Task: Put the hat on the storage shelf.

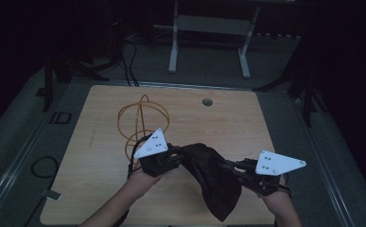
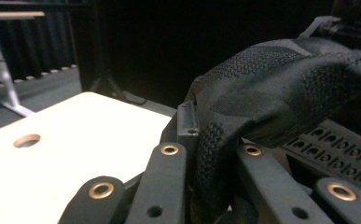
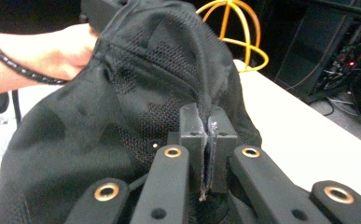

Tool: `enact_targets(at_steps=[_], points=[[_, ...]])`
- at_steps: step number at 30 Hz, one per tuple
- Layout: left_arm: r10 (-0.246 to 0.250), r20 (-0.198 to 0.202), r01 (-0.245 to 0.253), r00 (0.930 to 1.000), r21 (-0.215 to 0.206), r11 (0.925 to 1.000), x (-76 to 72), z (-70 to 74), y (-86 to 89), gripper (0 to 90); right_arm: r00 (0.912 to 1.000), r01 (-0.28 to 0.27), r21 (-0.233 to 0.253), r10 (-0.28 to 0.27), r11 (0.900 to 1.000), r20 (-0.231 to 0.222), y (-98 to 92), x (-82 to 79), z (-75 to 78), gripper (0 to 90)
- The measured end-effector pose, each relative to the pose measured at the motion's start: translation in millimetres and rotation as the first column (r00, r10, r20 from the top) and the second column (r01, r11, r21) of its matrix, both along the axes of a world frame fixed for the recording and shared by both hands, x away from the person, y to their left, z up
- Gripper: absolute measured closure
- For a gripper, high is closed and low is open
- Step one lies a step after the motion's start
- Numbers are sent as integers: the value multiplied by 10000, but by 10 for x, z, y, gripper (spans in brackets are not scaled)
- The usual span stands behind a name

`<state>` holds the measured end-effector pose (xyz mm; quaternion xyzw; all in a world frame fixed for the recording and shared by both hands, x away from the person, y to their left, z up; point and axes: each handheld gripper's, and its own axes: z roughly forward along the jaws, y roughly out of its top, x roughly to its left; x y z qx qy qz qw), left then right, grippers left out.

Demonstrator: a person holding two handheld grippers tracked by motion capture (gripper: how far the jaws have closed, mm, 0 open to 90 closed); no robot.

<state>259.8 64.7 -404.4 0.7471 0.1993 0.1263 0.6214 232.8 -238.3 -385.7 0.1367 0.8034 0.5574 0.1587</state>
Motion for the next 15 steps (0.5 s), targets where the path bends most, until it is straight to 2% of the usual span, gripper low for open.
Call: enact_targets(at_steps=[4, 6, 10, 15], points=[[-28, 25, 28, 10000, -199, 9998, -9, 15, 51, 686, 9996, 281, 370, -284, 9989, 76, -78, 10, 58, 877], [147, 180, -145, 9997, -126, 9998, -29, 24, 75, 614, 9985, 498, 505, -508, 9975, 182, -113, 10, 94, 877], [397, 448, -400, 9982, 56, 9992, -80, 30, 118, 544, 9955, 887, 582, -905, 9944, 286, -154, 29, 158, 877], [628, 418, -639, 9972, 264, 9976, -131, -27, 221, 543, 9901, 1285, 862, -1328, 9879, 460, -194, 47, 218, 877]])
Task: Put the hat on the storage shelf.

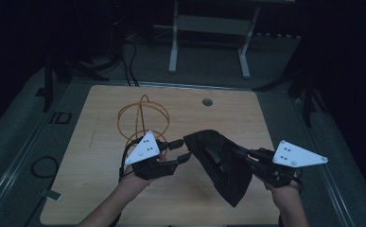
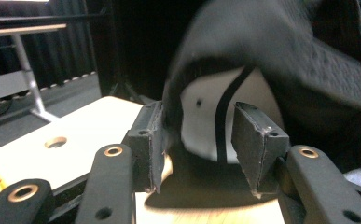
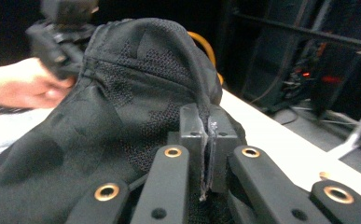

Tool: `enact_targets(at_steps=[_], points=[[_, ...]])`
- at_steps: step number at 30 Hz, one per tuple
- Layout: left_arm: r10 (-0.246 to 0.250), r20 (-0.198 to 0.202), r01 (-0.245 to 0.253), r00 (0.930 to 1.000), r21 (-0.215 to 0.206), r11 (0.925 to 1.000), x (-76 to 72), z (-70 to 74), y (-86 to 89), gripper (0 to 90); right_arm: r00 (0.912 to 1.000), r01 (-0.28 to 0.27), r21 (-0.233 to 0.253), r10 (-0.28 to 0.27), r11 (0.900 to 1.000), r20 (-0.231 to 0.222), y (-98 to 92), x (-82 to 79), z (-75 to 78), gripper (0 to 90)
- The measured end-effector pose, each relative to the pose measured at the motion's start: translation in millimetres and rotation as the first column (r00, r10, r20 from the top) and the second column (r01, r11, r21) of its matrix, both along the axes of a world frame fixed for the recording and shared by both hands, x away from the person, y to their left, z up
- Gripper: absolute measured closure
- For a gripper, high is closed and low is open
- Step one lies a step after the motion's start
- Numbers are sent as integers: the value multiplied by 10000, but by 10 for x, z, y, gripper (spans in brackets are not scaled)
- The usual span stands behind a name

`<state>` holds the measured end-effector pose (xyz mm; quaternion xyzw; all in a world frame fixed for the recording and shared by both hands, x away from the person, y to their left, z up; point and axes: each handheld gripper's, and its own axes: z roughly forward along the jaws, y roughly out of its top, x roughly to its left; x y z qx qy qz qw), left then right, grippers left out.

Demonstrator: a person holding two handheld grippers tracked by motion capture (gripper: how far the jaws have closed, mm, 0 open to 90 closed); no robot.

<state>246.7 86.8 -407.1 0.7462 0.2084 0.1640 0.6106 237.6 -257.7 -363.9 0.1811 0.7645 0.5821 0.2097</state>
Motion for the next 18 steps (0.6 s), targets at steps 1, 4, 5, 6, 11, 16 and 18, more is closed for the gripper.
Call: enact_targets(at_steps=[1, 4, 5, 6, 11, 16, 18], points=[[89, -17, -89, 10000, 79, 9999, -16, -23, 22, 513, 9998, 205, 161, -206, 9997, 85, -36, 10, 34, 877], [190, -51, -189, 9998, 234, 9995, -56, -100, 98, 496, 9980, 604, 472, -612, 9971, 172, -90, 36, 80, 877], [238, -88, -235, 9997, 332, 9992, -68, -126, 122, 485, 9961, 829, 543, -843, 9951, 244, -102, 47, 94, 877], [249, -82, -246, 9997, 369, 9990, -78, -155, 151, 485, 9952, 925, 574, -941, 9941, 264, -113, 57, 110, 877], [509, -182, -496, 9985, 647, 9967, -117, -275, 258, 485, 9919, 1180, 588, -1204, 9913, 398, -114, 125, 180, 877], [1019, 17, -1018, 9948, 801, 9916, -201, -443, 420, 485, 9842, 1627, 591, -1662, 9849, 604, -11, 263, 280, 876], [1118, -94, -1106, 9937, 814, 9905, -221, -498, 476, 486, 9827, 1697, 491, -1728, 9843, 672, 48, 320, 305, 876]])
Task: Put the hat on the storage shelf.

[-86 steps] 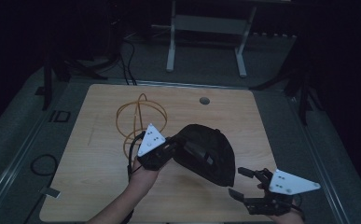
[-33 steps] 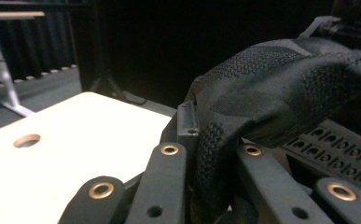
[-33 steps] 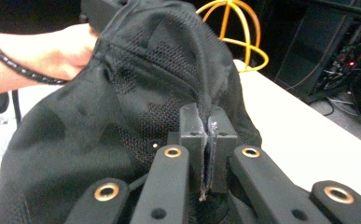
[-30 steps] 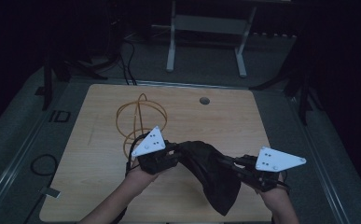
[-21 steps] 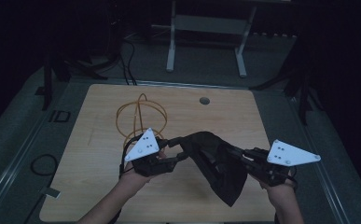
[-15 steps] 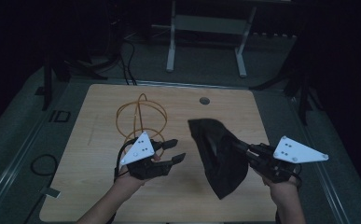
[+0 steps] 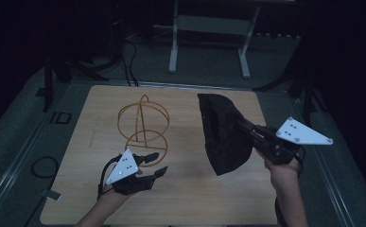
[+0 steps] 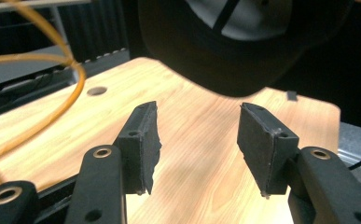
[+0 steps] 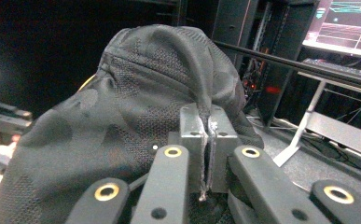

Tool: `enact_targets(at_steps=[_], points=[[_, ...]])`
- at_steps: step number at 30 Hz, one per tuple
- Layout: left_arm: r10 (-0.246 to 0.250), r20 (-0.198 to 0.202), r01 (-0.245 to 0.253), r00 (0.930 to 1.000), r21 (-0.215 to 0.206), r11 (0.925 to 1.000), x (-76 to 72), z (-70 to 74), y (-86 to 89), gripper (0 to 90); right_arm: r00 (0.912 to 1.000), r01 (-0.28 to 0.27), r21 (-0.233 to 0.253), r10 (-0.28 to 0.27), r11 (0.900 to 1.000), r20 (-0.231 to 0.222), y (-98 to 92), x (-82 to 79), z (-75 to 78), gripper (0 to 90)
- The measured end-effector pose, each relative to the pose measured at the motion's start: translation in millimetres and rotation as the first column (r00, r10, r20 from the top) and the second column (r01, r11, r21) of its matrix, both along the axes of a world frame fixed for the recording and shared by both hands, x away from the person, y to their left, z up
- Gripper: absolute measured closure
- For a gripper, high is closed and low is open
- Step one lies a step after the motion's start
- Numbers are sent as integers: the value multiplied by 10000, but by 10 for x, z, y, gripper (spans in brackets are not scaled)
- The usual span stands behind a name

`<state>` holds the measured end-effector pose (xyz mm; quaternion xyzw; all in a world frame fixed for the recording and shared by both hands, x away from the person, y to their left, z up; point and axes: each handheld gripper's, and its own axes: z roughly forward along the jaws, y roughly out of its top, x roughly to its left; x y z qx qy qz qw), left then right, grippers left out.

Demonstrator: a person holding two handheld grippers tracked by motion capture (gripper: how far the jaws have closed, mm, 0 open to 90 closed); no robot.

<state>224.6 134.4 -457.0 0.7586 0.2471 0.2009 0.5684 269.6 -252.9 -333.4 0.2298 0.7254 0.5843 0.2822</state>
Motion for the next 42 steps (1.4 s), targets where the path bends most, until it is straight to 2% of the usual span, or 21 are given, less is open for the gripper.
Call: enact_targets(at_steps=[8, 11, 14, 17, 21, 23, 24, 25, 27, 31, 36, 40, 42], points=[[537, -310, -540, 9981, -82, 9985, -44, -191, 231, 476, 9999, 44, -95, -45, 9999, -106, 235, 221, 31, 876], [1002, -275, -1002, 9946, 31, 9950, -69, -293, 351, 473, 9999, -36, -37, 35, 10000, -138, 387, 325, 53, 876], [1167, -487, -1174, 9920, -122, 9930, -79, -374, 440, 461, 9997, -175, -99, 174, 9998, -157, 520, 396, 87, 876], [1292, -532, -1303, 9902, -190, 9913, -90, -420, 486, 436, 9995, -286, -176, 283, 9994, -172, 614, 439, 113, 876], [1763, -698, -1790, 9819, -343, 9833, -118, -513, 581, 347, 9984, -549, -445, 542, 9975, -168, 875, 531, 170, 875], [1842, -751, -1879, 9800, -447, 9812, -120, -533, 603, 229, 9979, -632, -469, 624, 9969, -194, 925, 552, 178, 876], [2222, -862, -2265, 9712, -438, 9730, -120, -571, 641, 229, 9974, -701, -517, 691, 9962, -212, 976, 572, 184, 875], [2277, -986, -2331, 9687, -472, 9713, -118, -588, 659, 133, 9963, -820, -539, 805, 9952, -290, 1062, 604, 192, 876], [2648, -1051, -2695, 9586, -332, 9624, -122, -633, 708, 72, 9953, -938, -600, 921, 9938, -316, 1146, 635, 194, 876], [2917, -1077, -2972, 9504, -388, 9540, -141, -675, 775, 32, 9924, -1172, -710, 1141, 9906, -459, 1337, 685, 178, 876], [2960, -1161, -3021, 9481, -393, 9525, -150, -720, 807, 33, 9893, -1363, -1009, 1299, 9855, -669, 1551, 756, 118, 875], [2871, -1083, -2920, 9518, -324, 9559, -153, -729, 801, 34, 9840, -1627, -1066, 1534, 9809, -905, 1690, 815, 64, 874], [2898, -1079, -2948, 9510, -336, 9550, -155, -725, 803, 36, 9823, -1695, -1142, 1584, 9789, -1000, 1766, 837, 32, 874]])
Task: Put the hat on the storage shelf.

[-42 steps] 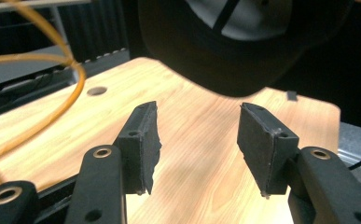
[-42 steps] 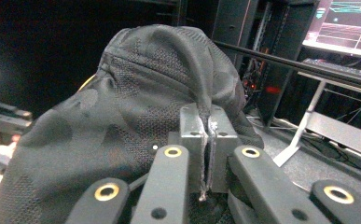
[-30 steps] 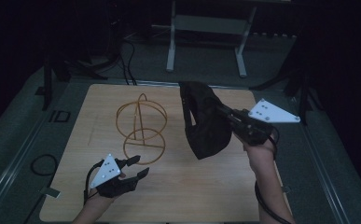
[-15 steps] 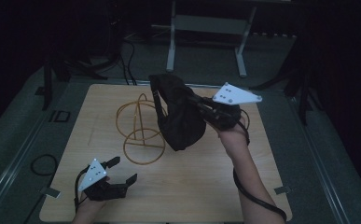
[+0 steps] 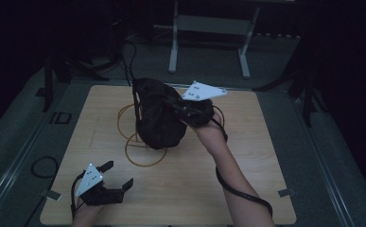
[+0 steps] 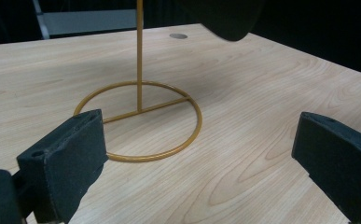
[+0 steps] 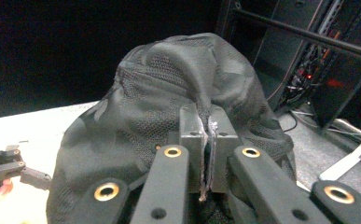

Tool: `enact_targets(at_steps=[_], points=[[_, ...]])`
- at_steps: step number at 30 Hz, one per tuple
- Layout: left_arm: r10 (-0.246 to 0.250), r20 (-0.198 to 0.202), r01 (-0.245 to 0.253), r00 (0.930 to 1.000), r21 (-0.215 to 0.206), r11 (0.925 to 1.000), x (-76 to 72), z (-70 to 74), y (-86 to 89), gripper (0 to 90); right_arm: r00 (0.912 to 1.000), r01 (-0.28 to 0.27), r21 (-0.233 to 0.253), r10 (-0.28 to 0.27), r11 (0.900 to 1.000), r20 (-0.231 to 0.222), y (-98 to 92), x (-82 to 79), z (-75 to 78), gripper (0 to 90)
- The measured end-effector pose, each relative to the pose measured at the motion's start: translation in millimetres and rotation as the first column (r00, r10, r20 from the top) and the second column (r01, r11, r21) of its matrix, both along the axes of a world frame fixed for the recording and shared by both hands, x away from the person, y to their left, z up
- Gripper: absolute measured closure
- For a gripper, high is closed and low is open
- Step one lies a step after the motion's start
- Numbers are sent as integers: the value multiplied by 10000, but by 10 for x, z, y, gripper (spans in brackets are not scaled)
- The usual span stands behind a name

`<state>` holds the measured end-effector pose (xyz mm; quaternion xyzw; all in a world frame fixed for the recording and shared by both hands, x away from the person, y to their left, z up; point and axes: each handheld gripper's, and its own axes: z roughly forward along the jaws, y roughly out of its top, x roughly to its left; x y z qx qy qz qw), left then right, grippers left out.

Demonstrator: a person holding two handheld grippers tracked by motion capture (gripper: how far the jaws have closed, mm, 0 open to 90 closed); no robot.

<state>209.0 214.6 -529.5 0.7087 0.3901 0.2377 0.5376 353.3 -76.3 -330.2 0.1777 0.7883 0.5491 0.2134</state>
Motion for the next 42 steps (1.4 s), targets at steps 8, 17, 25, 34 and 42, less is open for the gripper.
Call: enact_targets(at_steps=[8, 17, 25, 34, 42], points=[[-33, -48, 33, 10000, -135, 9999, -1, -7, 25, 38, 9994, -220, -451, 208, 9987, -266, 256, 70, -123, 872], [-104, -57, 103, 9999, -202, 9997, 5, -16, 30, 42, 9970, -386, -404, 357, 9984, -690, 421, 134, -178, 867], [-138, -100, 135, 9999, -252, 9996, 10, -25, 36, 43, 9953, -442, -92, 432, 9990, -861, 486, 159, -233, 767], [-279, -134, 274, 9995, -369, 9989, -1, -25, 19, 42, 9972, -260, -301, 238, 9992, -713, 589, 139, -302, 557], [-301, -123, 296, 9995, -415, 9987, -3, -23, 1, 42, 9971, -281, -589, 238, 9979, -718, 575, 135, -283, 461]])
